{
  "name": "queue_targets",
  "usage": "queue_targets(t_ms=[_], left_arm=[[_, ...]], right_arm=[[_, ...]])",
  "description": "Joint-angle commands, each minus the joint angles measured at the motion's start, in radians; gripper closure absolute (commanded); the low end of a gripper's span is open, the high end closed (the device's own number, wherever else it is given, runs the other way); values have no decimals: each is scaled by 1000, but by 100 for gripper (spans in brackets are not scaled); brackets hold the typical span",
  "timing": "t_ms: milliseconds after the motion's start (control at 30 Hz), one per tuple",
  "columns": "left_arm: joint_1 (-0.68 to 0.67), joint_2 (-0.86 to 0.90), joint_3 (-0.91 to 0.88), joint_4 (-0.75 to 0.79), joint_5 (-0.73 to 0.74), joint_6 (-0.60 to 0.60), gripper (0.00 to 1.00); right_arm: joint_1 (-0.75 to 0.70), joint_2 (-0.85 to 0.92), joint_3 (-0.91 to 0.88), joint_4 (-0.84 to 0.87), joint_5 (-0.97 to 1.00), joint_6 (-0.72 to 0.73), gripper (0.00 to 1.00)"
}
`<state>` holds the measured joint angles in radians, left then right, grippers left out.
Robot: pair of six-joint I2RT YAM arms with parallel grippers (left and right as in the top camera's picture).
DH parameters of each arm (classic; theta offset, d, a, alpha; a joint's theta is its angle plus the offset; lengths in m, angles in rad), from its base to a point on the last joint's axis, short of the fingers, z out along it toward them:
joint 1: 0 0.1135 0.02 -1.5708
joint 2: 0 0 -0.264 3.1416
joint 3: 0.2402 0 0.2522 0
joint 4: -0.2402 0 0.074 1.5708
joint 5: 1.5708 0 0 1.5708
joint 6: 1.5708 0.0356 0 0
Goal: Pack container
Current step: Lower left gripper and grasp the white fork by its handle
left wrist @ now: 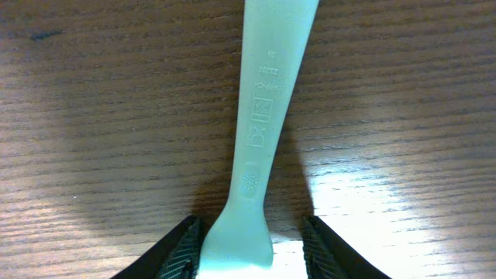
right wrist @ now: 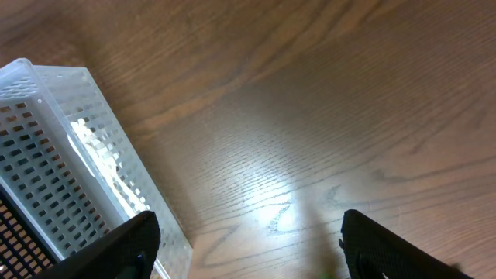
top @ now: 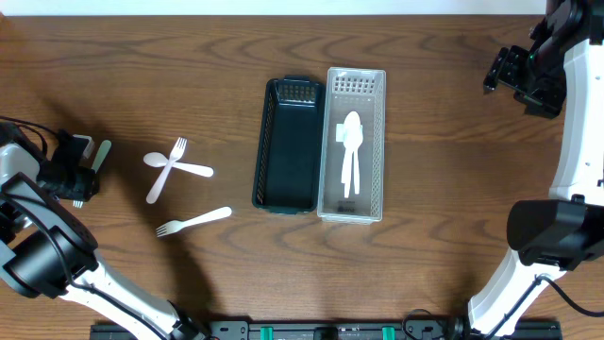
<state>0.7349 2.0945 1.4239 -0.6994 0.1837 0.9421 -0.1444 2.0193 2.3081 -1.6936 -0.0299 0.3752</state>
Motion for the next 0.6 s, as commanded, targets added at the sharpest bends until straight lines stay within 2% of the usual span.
queue_targets(t_ms=[0, 267, 567], left_arm=[[0, 109, -54, -3, -59, -32, 58], [0, 109, -54, -3, -59, -92, 65], [0, 109, -54, -2, -59, -144, 68]], right_arm=[[7, -3, -6, -1, 0, 13, 22], [7, -3, -6, 0, 4, 13, 21], [7, -3, -6, -1, 3, 13, 21]])
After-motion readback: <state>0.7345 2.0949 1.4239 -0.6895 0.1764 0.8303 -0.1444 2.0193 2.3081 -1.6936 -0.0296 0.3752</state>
